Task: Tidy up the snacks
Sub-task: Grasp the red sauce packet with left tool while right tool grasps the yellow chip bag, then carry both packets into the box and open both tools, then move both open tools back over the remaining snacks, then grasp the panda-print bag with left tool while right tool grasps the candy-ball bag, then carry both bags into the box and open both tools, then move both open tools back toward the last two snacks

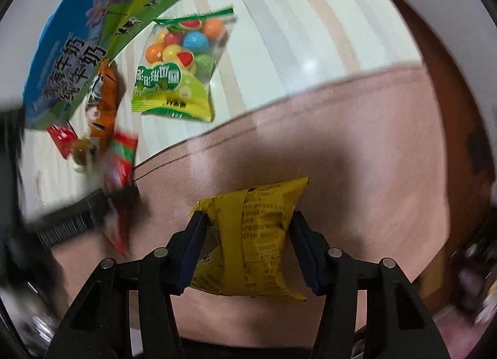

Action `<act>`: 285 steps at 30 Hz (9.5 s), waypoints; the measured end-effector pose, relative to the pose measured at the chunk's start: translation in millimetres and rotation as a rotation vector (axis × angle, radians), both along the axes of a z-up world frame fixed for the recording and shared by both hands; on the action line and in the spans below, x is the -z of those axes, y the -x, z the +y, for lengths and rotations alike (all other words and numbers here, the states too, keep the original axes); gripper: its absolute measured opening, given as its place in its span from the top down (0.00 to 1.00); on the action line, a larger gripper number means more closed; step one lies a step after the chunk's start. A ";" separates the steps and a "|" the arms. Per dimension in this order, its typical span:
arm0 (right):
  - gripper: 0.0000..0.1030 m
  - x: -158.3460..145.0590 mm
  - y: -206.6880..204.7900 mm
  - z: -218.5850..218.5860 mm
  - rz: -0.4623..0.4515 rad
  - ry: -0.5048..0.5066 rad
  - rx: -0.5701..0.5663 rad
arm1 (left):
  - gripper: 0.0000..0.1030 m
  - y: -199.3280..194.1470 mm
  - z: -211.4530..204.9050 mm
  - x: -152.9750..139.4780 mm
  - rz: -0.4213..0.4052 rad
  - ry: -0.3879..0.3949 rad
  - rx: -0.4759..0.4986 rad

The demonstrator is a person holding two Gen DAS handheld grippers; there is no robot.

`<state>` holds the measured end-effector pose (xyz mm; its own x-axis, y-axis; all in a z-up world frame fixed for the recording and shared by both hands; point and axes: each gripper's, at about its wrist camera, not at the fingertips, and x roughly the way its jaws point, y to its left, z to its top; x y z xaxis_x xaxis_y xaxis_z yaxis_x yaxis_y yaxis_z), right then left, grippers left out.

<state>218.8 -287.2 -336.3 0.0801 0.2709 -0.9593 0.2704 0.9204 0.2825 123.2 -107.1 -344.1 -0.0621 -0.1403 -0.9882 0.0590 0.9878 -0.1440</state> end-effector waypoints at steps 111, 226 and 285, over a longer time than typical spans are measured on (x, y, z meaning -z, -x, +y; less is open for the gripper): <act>0.03 -190.7 -202.3 106.2 -0.408 0.219 -0.324 | 0.12 -97.1 104.5 -200.9 -0.491 -0.087 -0.260; 0.27 -127.4 -335.9 100.8 -0.180 0.132 -0.334 | 0.49 -214.9 80.2 -88.6 -0.038 0.145 -0.199; 0.03 -245.5 -162.2 105.7 -0.581 0.228 -0.298 | 0.08 -62.3 103.8 -250.3 -0.620 -0.059 -0.241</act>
<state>381.0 -181.5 -90.8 0.5521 0.1577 -0.8187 -0.1397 0.9856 0.0956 185.5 -3.3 -93.7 0.5461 -0.0236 -0.8374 -0.1103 0.9889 -0.0998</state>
